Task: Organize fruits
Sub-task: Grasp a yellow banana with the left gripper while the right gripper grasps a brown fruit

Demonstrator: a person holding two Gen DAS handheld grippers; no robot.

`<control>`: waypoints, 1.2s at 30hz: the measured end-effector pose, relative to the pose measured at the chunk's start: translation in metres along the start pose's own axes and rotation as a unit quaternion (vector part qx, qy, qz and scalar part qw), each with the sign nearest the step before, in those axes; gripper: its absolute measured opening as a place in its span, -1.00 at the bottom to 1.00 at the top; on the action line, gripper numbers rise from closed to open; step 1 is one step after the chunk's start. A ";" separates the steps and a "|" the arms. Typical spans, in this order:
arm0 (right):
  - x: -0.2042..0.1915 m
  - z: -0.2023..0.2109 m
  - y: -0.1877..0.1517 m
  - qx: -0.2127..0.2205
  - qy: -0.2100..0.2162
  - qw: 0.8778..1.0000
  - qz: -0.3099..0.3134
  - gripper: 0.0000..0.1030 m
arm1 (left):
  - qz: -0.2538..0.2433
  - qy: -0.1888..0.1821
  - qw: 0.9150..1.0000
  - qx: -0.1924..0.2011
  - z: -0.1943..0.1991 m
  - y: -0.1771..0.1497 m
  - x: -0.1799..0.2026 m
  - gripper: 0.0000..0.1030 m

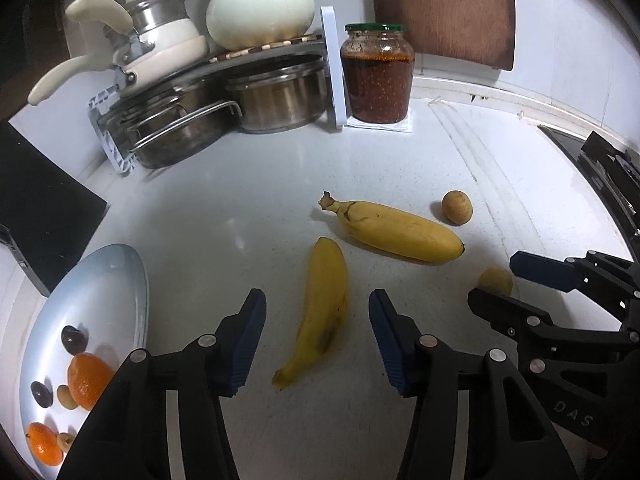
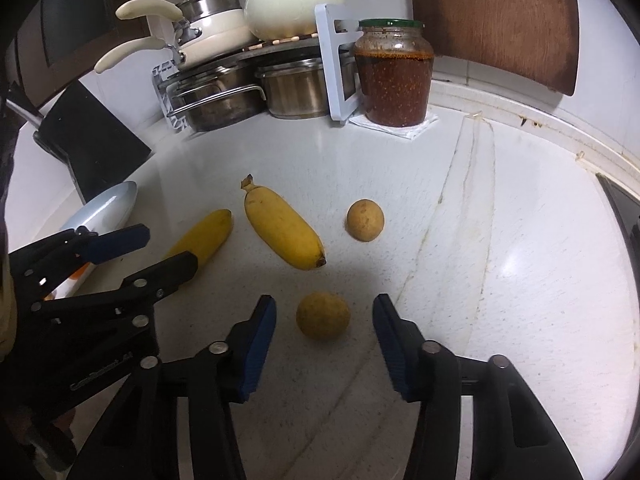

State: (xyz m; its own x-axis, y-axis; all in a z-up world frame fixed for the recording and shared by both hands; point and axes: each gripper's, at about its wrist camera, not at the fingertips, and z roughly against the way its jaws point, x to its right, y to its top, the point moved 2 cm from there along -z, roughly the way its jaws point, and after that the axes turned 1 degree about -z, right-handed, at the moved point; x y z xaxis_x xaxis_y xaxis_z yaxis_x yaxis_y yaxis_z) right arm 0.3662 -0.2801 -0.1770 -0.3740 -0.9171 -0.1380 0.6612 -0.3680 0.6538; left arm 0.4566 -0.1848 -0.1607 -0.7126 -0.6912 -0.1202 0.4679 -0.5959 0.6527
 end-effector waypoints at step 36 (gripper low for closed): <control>-0.006 0.015 0.008 0.010 0.025 1.000 0.009 -0.42 | 0.064 -0.001 0.998 0.017 0.018 -0.002 -0.004 -0.49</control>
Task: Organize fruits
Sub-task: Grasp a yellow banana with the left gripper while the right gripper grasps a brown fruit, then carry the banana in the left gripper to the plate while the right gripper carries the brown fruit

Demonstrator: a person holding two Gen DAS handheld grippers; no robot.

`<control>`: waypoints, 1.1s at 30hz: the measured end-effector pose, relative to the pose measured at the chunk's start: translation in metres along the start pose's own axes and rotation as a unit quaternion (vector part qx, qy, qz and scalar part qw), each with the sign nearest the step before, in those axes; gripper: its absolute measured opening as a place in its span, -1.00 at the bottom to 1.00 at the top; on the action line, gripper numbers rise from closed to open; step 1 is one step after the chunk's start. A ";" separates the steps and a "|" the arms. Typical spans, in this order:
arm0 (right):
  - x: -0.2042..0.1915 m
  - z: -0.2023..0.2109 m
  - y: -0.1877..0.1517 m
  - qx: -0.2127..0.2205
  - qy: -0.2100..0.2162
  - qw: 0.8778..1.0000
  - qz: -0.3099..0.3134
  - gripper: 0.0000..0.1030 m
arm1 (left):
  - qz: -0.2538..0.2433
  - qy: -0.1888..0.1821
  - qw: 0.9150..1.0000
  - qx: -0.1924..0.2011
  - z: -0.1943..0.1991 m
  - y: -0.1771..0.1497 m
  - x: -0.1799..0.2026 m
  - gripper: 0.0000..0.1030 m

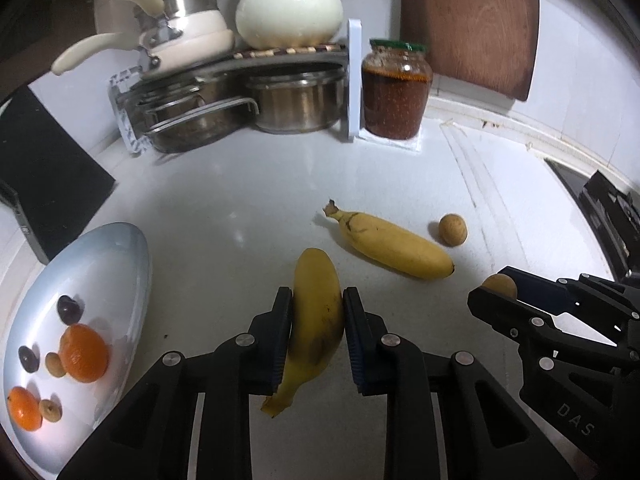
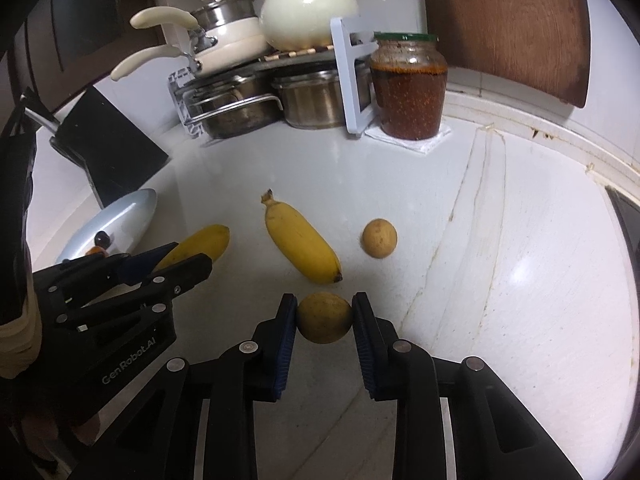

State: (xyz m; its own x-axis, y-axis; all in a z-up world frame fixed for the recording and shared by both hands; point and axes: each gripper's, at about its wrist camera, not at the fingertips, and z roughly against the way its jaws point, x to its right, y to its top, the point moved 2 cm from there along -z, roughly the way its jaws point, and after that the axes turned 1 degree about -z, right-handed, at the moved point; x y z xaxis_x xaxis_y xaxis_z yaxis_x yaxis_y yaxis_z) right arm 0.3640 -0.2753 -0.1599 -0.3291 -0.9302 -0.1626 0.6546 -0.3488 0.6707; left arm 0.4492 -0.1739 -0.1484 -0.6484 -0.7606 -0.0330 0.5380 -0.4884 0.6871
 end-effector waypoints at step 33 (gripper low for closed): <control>-0.079 0.069 0.035 0.076 0.111 0.987 0.092 -0.43 | 0.123 0.102 0.981 0.106 0.135 -0.015 -0.055 -0.50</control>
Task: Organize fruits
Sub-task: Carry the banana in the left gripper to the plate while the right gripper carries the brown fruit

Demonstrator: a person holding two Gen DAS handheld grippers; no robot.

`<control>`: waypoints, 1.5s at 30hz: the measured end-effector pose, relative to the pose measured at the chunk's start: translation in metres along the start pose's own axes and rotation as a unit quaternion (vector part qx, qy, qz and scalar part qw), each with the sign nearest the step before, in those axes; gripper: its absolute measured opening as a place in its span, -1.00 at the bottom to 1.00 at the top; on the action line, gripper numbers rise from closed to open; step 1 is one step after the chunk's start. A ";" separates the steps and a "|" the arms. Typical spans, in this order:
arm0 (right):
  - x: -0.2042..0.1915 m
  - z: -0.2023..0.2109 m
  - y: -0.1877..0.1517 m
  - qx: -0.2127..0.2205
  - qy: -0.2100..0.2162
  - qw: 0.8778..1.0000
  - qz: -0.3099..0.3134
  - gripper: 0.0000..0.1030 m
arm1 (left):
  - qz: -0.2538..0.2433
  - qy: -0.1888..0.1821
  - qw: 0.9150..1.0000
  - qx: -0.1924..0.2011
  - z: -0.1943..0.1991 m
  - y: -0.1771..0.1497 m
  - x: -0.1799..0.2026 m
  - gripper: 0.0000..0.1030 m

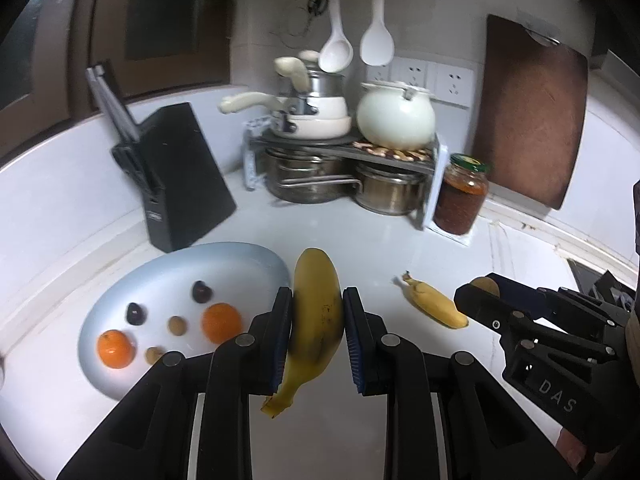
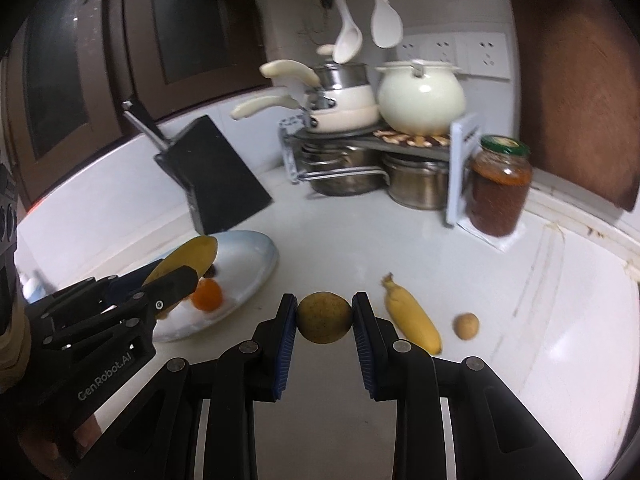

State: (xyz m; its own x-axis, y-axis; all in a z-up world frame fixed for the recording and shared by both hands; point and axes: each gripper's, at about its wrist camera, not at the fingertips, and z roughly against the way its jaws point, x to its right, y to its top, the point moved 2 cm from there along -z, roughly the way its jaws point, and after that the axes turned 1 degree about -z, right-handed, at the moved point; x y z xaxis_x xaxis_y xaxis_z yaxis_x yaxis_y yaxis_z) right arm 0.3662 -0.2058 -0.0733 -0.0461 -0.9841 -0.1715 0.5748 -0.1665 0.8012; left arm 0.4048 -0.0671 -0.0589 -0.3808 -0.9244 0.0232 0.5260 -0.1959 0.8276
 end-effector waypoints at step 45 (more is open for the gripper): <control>-0.119 -0.115 0.047 -0.036 0.105 0.990 0.087 -0.43 | 0.039 0.110 0.993 -0.029 -0.041 0.003 -0.136 -0.50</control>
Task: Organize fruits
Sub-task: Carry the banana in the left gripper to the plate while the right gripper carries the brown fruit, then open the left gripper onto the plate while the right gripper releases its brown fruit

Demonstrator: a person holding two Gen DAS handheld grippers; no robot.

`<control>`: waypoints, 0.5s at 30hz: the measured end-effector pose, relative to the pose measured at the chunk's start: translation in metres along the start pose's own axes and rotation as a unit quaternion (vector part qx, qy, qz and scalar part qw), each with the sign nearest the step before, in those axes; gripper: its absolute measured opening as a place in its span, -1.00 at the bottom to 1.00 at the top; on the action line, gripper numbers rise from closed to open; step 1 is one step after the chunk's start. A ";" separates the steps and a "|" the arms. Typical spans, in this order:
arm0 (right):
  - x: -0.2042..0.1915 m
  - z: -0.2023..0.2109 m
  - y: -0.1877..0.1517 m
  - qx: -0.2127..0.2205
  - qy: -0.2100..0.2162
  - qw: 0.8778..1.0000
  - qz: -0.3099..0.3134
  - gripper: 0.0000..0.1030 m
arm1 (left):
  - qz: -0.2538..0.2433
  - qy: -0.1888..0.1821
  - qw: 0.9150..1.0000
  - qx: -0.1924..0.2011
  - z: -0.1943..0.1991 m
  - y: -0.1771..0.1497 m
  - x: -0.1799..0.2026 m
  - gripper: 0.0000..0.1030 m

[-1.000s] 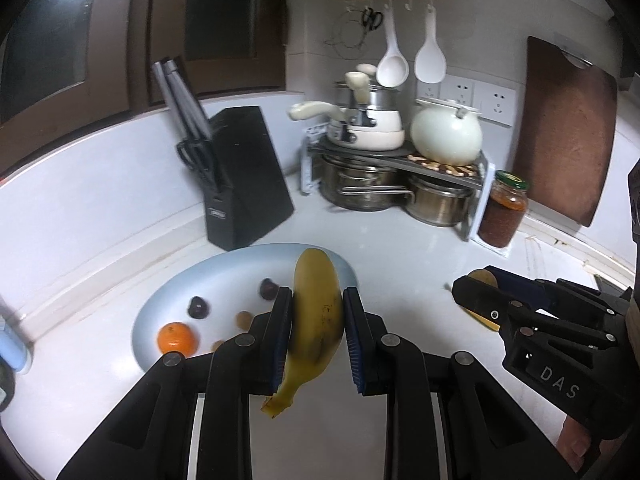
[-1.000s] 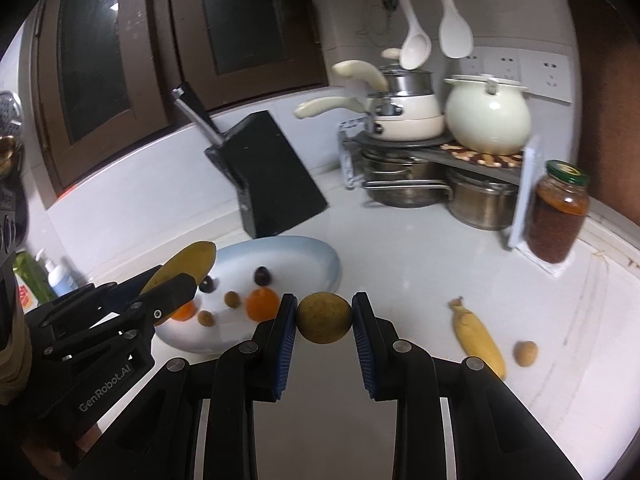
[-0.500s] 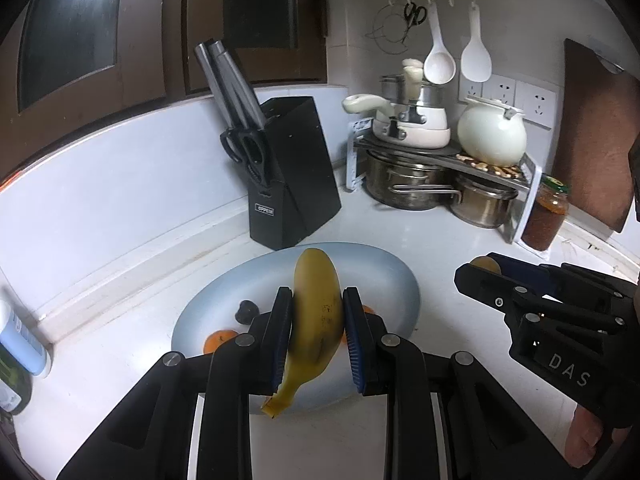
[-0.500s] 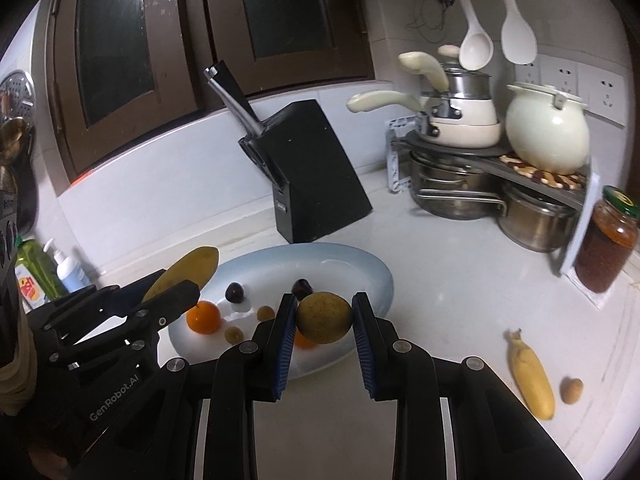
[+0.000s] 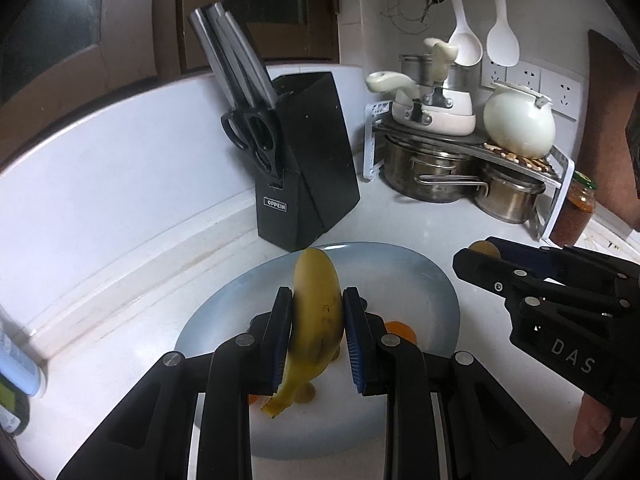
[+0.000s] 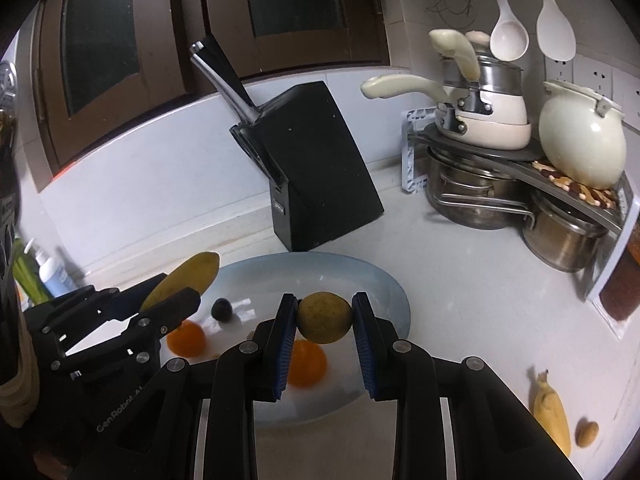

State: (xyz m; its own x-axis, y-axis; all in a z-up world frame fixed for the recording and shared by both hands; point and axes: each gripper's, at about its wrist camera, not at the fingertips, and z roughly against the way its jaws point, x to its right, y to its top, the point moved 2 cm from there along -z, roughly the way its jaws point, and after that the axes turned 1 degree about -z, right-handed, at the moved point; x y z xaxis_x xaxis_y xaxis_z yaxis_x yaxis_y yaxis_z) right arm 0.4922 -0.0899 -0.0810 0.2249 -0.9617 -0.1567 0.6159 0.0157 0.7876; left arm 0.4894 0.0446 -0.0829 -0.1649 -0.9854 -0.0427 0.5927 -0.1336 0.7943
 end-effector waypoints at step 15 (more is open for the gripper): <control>0.006 -0.066 0.006 -0.047 -0.010 0.999 0.019 -0.43 | -0.014 0.006 0.999 -0.048 -0.064 0.006 -0.014 -0.50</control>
State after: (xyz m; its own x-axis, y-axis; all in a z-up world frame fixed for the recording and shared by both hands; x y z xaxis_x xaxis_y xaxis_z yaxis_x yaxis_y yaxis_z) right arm 0.5469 -0.0771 -0.1159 0.2352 -0.9651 -0.1152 0.6758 0.0772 0.7330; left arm 0.5455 0.0510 -0.1161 -0.1737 -0.9822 -0.0718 0.6610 -0.1704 0.7308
